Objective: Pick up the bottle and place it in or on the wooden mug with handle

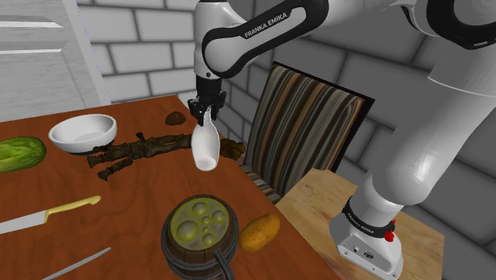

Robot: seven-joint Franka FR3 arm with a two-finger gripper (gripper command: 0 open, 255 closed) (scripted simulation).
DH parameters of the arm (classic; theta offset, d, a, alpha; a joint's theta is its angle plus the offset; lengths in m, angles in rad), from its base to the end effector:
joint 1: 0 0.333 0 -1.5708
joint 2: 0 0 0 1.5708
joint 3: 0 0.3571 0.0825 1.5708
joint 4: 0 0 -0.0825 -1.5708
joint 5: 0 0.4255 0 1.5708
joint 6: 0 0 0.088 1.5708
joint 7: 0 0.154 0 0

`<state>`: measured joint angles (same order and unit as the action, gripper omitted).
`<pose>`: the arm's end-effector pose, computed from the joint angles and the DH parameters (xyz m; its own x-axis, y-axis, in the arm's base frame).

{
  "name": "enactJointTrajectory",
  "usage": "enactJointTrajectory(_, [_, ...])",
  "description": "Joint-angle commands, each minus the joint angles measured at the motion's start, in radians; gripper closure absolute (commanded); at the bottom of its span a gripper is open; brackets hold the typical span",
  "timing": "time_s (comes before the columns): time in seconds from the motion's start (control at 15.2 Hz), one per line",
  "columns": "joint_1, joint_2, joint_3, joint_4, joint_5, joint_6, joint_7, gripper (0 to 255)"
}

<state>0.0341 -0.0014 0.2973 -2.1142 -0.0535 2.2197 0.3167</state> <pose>0.5620 0.1895 0.3977 0.9923 0.0451 0.1150 0.0441 -0.9990 0.0109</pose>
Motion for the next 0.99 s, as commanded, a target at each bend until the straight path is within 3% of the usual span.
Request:
enactJointTrajectory(0.0, [0.0, 0.0, 0.0, 0.0, 0.0, 0.0, 0.0, 255])
enactJointTrajectory(0.33, [0.0, 0.001, 0.0, 0.0, 0.0, 0.0, 0.0, 255])
enactJointTrajectory(0.92, [-0.001, -0.041, -0.002, 0.078, 0.018, -0.117, -0.016, 255])
